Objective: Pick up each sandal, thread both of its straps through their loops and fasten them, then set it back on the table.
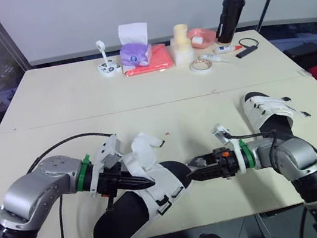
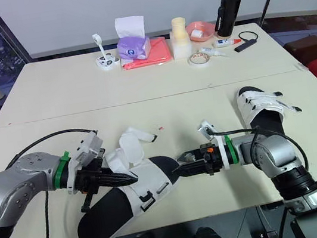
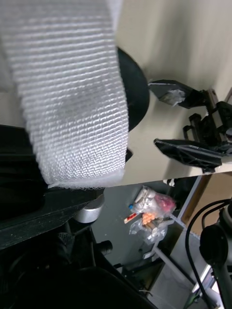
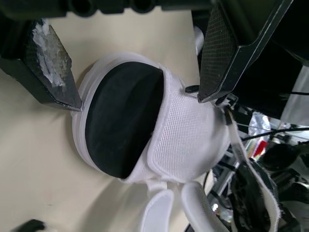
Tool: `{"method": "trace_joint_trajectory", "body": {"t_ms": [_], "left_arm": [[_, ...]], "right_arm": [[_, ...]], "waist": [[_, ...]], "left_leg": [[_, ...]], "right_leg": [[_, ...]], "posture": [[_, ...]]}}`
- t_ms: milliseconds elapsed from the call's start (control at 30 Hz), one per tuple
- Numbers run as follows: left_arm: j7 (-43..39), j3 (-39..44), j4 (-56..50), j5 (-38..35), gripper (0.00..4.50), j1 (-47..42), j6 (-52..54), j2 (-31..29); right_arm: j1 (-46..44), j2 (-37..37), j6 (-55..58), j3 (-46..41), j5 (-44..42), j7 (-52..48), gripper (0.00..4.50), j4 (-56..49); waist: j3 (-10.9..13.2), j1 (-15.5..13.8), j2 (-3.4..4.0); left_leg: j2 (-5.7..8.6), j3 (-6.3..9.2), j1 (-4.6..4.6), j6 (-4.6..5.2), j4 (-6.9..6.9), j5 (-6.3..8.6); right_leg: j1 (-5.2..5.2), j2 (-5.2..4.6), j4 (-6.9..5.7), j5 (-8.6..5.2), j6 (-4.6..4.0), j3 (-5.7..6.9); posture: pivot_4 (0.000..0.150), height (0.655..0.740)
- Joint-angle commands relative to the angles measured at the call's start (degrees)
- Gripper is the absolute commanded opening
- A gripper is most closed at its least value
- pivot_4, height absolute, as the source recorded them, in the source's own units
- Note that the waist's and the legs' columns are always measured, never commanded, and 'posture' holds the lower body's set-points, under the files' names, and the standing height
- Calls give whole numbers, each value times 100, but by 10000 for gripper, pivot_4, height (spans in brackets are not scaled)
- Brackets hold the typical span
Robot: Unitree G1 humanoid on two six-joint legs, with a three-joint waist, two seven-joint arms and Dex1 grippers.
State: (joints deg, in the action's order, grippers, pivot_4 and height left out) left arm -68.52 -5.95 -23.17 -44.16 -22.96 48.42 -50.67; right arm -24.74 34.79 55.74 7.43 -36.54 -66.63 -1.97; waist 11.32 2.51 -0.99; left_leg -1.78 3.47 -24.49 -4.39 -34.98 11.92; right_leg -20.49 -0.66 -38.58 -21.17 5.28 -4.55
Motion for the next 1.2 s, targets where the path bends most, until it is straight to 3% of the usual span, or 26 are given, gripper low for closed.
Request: {"method": "trace_joint_trajectory", "body": {"t_ms": [33,200,333,567,933,1033,1200], "left_arm": [[22,17,-80,70,0,-1,-45,-11],[121,37,-3,226,0,20,-138,40],[77,38,-4,225,0,21,-117,35],[50,-4,60,247,0,-74,-90,94],[96,52,25,243,0,18,-100,137],[91,54,65,269,0,28,-132,134],[98,52,145,335,0,22,-188,152]], "right_arm": [[13,-93,-366,146,279,194,40974,21],[-287,-154,-967,-320,373,340,40974,464],[-479,9,-336,-691,-368,56,40974,-60],[-137,103,-87,17,-348,-69,40974,-799],[-152,-142,-76,620,-156,18,40974,-673],[-199,-308,219,591,-375,52,32347,-711],[-247,-488,508,593,-506,144,6512,-770]], "waist": [[0,-2,0],[0,-2,0],[1,-9,2],[1,-7,1],[1,-4,1],[1,-5,1],[1,-5,1]], "left_leg": [[0,0,0,0,-1,0],[1,-2,0,0,-10,0],[1,0,0,0,-15,0],[0,2,2,0,-16,0],[1,1,4,0,-25,-1],[0,2,4,0,-25,-1],[1,2,4,0,-28,-1]], "right_leg": [[0,-1,0,0,0,0],[0,-1,-9,0,0,-1],[-1,-2,-23,0,1,0],[-2,1,-29,0,0,1],[-3,0,-45,0,1,0],[-3,1,-47,0,1,0],[-4,0,-49,0,1,0]], "posture": [[1500,7400],[1500,7400],[1500,7400],[1500,7400],[1500,7400],[1500,7400],[1500,7400]]}}
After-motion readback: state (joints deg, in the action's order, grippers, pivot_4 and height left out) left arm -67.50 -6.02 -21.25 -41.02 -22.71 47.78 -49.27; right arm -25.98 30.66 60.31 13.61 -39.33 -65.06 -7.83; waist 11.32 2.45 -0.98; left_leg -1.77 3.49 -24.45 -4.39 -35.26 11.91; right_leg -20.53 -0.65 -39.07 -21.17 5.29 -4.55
